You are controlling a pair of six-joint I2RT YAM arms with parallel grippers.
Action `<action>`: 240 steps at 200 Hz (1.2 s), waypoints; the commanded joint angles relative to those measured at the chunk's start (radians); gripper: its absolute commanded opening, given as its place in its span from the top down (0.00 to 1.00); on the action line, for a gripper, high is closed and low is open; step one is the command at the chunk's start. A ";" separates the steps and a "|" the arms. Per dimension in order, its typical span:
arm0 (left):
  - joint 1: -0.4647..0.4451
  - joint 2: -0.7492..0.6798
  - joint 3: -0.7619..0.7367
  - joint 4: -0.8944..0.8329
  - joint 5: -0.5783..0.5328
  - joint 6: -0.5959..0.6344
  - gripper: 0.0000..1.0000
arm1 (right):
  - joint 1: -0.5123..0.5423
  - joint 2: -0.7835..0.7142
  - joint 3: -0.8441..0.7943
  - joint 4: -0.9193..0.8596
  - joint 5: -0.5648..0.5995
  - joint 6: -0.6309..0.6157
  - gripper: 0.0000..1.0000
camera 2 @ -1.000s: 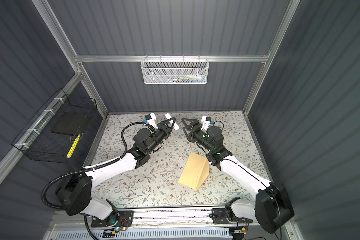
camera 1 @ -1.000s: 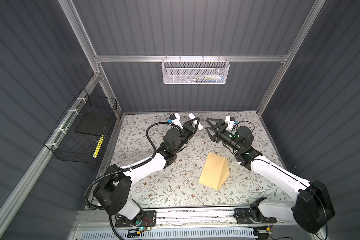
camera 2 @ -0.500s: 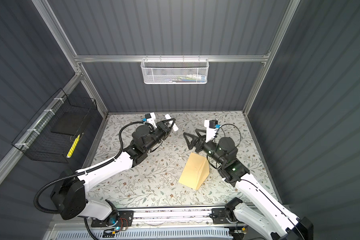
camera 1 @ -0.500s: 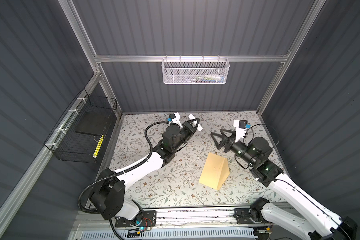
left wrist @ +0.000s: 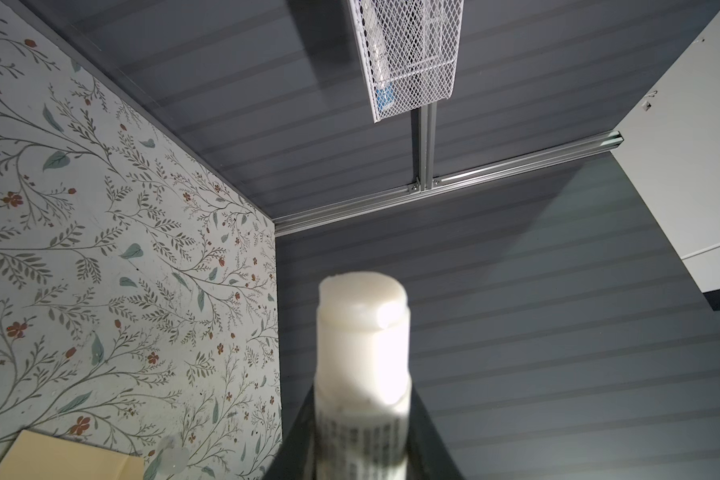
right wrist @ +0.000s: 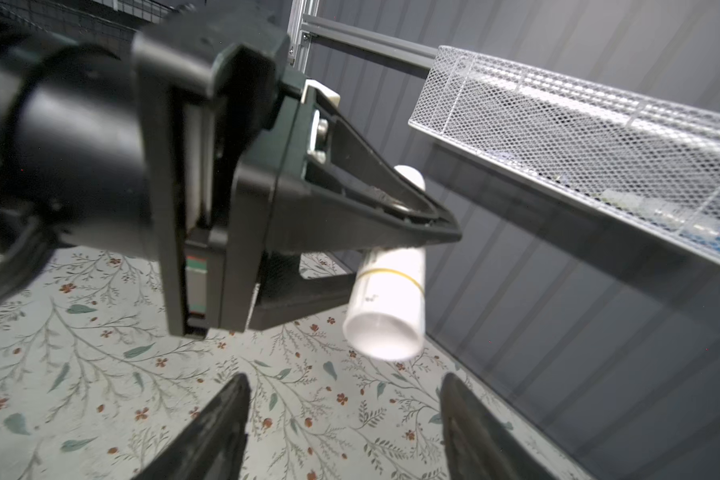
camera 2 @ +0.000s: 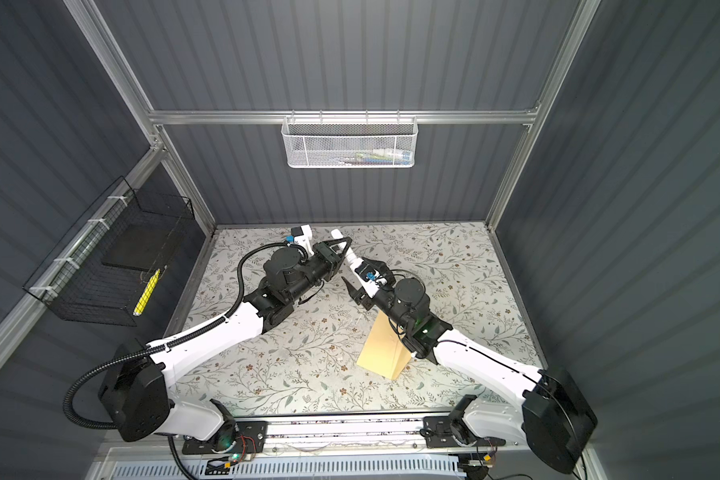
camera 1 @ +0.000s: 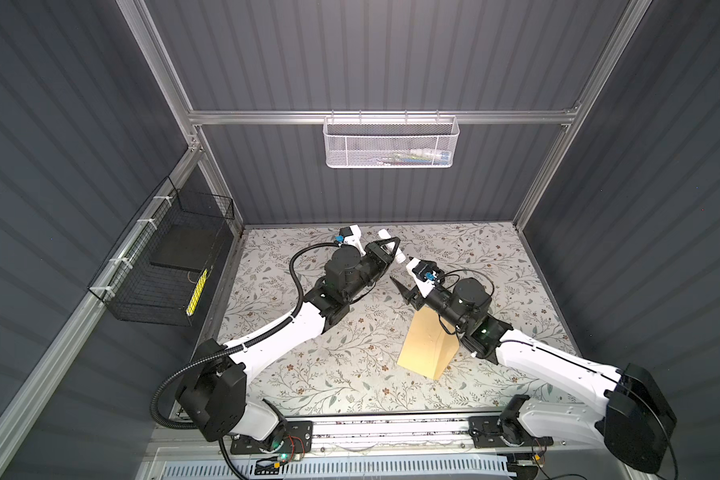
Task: Place the letter into the envelope and seal it
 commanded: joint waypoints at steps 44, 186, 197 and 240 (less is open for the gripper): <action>0.007 -0.005 0.033 0.001 0.011 -0.003 1.00 | 0.008 0.034 0.048 0.147 0.052 -0.014 0.43; 0.007 0.000 0.026 0.012 0.001 -0.010 1.00 | 0.014 0.063 0.077 0.114 0.071 0.043 0.63; 0.007 -0.001 0.026 0.005 -0.002 -0.005 1.00 | 0.014 0.063 0.077 0.112 0.077 0.050 0.68; 0.007 0.013 0.016 0.048 0.005 -0.015 1.00 | 0.014 0.063 0.097 0.072 0.060 0.106 0.79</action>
